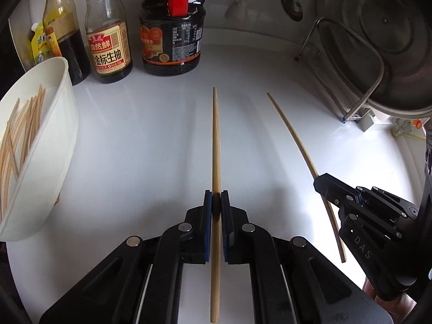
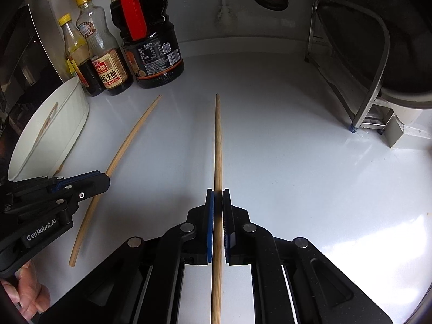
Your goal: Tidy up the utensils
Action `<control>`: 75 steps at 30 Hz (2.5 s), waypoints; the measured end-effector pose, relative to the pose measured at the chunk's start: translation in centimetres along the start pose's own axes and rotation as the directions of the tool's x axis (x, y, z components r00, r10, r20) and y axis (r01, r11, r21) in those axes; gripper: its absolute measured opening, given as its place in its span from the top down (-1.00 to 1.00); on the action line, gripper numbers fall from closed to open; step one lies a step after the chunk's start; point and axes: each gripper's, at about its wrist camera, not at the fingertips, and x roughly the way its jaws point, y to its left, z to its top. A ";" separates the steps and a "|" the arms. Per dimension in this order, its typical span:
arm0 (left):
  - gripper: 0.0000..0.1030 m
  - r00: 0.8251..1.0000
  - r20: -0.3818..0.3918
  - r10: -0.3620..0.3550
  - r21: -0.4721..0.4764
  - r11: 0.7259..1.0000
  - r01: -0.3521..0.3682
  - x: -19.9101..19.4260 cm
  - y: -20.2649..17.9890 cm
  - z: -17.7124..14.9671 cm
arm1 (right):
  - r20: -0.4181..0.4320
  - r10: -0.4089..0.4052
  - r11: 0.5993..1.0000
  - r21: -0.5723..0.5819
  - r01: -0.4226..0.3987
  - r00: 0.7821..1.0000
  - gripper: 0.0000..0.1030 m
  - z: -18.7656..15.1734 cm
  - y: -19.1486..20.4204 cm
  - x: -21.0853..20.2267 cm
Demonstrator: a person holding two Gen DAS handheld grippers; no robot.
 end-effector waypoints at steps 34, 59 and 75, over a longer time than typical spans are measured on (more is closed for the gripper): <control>0.86 0.974 0.003 0.228 -0.275 0.936 -0.218 -9.0 30.0 3.0 | -0.142 0.240 0.933 -0.240 -0.269 0.960 0.88 11.4 32.2 6.9; -0.73 0.950 0.036 0.311 -0.340 0.897 -0.281 -12.8 29.9 1.9 | -0.085 0.196 0.957 -0.199 -0.209 0.977 0.36 10.6 29.2 3.3; -0.80 0.936 0.067 0.345 -0.346 0.888 -0.303 -16.6 27.5 0.4 | -0.035 0.216 0.950 -0.223 -0.218 0.976 0.17 8.5 28.9 -0.9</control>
